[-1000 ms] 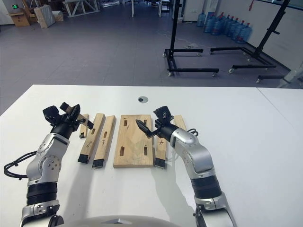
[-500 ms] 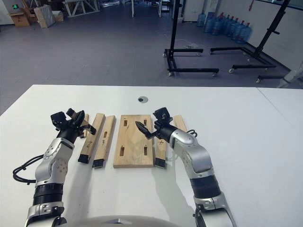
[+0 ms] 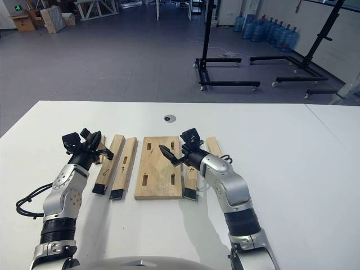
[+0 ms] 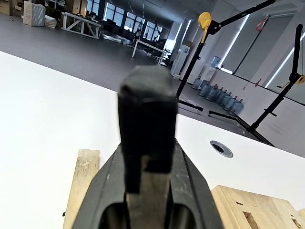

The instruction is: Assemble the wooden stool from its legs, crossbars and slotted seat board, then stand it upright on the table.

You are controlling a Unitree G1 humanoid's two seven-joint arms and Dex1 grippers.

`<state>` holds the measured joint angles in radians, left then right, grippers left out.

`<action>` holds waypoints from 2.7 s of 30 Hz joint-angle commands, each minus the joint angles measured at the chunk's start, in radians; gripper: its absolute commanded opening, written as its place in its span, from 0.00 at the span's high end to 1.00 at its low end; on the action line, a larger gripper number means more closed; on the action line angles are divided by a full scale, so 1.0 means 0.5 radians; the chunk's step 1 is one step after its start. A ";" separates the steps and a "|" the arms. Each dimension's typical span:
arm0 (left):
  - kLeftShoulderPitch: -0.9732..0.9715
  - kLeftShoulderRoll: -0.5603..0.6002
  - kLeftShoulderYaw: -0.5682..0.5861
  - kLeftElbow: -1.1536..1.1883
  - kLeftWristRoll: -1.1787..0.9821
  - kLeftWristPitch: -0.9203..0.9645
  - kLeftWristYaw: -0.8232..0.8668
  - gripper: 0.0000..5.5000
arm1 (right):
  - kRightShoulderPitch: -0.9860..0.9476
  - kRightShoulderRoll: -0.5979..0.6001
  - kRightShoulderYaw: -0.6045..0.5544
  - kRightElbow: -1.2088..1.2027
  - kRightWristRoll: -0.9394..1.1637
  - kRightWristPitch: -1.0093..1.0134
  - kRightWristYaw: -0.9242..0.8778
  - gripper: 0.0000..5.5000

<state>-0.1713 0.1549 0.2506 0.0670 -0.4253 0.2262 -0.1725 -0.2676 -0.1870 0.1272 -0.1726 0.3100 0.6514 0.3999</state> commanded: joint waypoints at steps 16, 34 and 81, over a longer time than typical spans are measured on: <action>0.124 0.044 -0.247 0.078 0.483 -0.210 0.012 0.93 | -0.014 -0.001 0.027 0.006 -0.045 0.000 0.008 0.08; 0.207 0.020 -0.357 0.335 0.607 -0.366 -0.028 0.93 | 0.004 -0.002 0.052 0.018 -0.054 -0.011 0.004 0.08; -0.491 0.274 -0.343 -0.299 0.505 0.673 0.163 0.54 | 0.016 0.034 0.021 0.037 -0.065 -0.020 -0.004 0.08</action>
<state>-0.4057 0.2930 0.0279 -0.0219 -0.1446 0.4764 -0.1084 -0.2458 -0.1634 0.1509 -0.1543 0.2749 0.6317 0.4004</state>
